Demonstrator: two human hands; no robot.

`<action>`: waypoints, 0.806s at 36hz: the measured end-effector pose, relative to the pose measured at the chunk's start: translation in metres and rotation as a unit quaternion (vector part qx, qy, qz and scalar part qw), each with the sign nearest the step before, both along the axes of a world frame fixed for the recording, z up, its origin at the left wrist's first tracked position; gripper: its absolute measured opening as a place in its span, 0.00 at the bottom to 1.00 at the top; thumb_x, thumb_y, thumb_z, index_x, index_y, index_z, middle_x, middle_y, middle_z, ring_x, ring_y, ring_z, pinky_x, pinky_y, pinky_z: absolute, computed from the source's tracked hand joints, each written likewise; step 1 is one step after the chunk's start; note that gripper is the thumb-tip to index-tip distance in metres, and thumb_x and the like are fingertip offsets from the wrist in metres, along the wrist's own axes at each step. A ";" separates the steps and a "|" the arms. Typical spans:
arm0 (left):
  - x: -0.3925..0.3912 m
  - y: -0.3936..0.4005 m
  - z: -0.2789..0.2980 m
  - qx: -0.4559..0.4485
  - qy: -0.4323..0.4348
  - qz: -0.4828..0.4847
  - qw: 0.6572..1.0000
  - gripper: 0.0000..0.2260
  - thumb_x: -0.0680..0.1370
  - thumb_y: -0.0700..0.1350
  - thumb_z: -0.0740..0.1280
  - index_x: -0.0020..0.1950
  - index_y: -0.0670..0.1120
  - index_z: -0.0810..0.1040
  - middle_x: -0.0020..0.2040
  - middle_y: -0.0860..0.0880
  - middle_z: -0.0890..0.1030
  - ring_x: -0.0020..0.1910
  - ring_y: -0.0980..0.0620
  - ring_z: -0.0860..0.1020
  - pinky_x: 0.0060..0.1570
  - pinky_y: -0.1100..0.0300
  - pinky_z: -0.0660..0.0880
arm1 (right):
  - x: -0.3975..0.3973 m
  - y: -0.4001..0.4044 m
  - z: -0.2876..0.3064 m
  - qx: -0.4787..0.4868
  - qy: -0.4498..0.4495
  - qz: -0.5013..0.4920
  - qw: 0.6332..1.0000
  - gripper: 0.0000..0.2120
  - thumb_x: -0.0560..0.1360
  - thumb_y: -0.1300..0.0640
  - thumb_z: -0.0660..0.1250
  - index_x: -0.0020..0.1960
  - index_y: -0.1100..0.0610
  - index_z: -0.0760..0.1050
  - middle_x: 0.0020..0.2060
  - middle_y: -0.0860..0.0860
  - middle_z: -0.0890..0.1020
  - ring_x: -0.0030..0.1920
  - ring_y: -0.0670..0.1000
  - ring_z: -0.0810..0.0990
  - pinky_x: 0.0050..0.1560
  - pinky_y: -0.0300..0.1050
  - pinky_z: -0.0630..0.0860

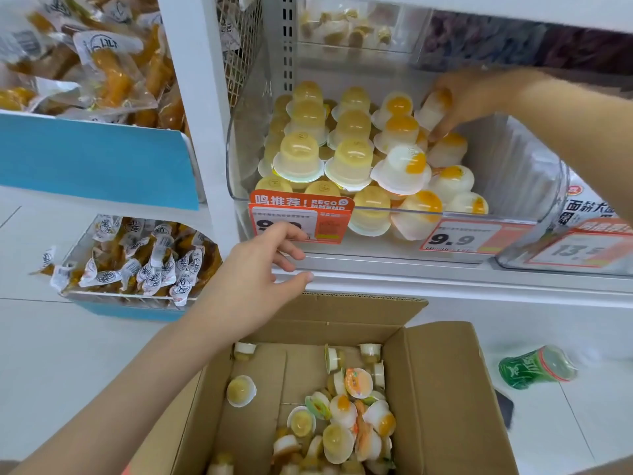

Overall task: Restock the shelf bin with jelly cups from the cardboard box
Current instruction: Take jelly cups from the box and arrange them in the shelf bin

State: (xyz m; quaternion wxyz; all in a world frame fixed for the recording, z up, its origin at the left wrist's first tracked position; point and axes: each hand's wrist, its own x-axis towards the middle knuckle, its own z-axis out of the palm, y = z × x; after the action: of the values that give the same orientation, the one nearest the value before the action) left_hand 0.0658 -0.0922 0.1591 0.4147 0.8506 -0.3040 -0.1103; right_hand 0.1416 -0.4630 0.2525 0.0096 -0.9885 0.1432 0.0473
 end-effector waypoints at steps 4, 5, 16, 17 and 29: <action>-0.002 0.001 0.000 0.007 -0.003 -0.004 1.000 0.18 0.73 0.48 0.71 0.58 0.59 0.69 0.48 0.59 0.77 0.47 0.64 0.76 0.42 0.68 0.75 | 0.005 -0.007 -0.001 0.017 0.023 0.006 1.000 0.45 0.57 0.38 0.77 0.67 0.53 0.66 0.63 0.56 0.74 0.61 0.61 0.74 0.61 0.57 0.73; -0.002 0.001 0.000 0.007 -0.003 -0.004 1.000 0.18 0.73 0.48 0.71 0.58 0.59 0.68 0.48 0.59 0.77 0.47 0.64 0.76 0.43 0.67 0.75 | 0.009 -0.011 -0.002 0.022 0.030 0.010 0.999 0.45 0.57 0.38 0.77 0.67 0.54 0.66 0.63 0.57 0.74 0.61 0.61 0.74 0.61 0.57 0.72; -0.003 0.004 0.000 0.015 -0.015 -0.006 1.000 0.19 0.73 0.48 0.71 0.61 0.56 0.69 0.48 0.60 0.76 0.47 0.63 0.76 0.44 0.64 0.76 | -0.011 0.002 0.000 0.077 -0.025 -0.006 0.997 0.46 0.65 0.50 0.78 0.75 0.49 0.54 0.71 0.54 0.65 0.68 0.58 0.67 0.67 0.52 0.67; -0.003 0.004 0.000 0.015 -0.016 -0.008 1.000 0.19 0.73 0.47 0.71 0.61 0.56 0.69 0.48 0.59 0.77 0.47 0.63 0.77 0.44 0.64 0.77 | -0.019 0.005 0.002 0.085 -0.046 -0.003 0.995 0.45 0.65 0.50 0.78 0.75 0.48 0.55 0.69 0.55 0.67 0.66 0.58 0.69 0.65 0.52 0.69; -0.020 0.004 -0.037 0.068 0.032 -0.028 0.997 0.18 0.73 0.46 0.71 0.61 0.52 0.70 0.47 0.57 0.77 0.43 0.61 0.78 0.46 0.62 0.76 | -0.189 0.104 -0.025 0.331 -0.209 0.180 0.902 0.30 0.66 0.54 0.76 0.65 0.49 0.69 0.52 0.53 0.77 0.48 0.47 0.76 0.55 0.42 0.75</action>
State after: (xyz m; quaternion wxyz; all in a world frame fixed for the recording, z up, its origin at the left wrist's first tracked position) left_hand 0.0456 -0.0883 0.1217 0.3625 0.8639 -0.3058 -0.1696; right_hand -0.0471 -0.3591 0.2277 0.3576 -0.9244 -0.0664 -0.1148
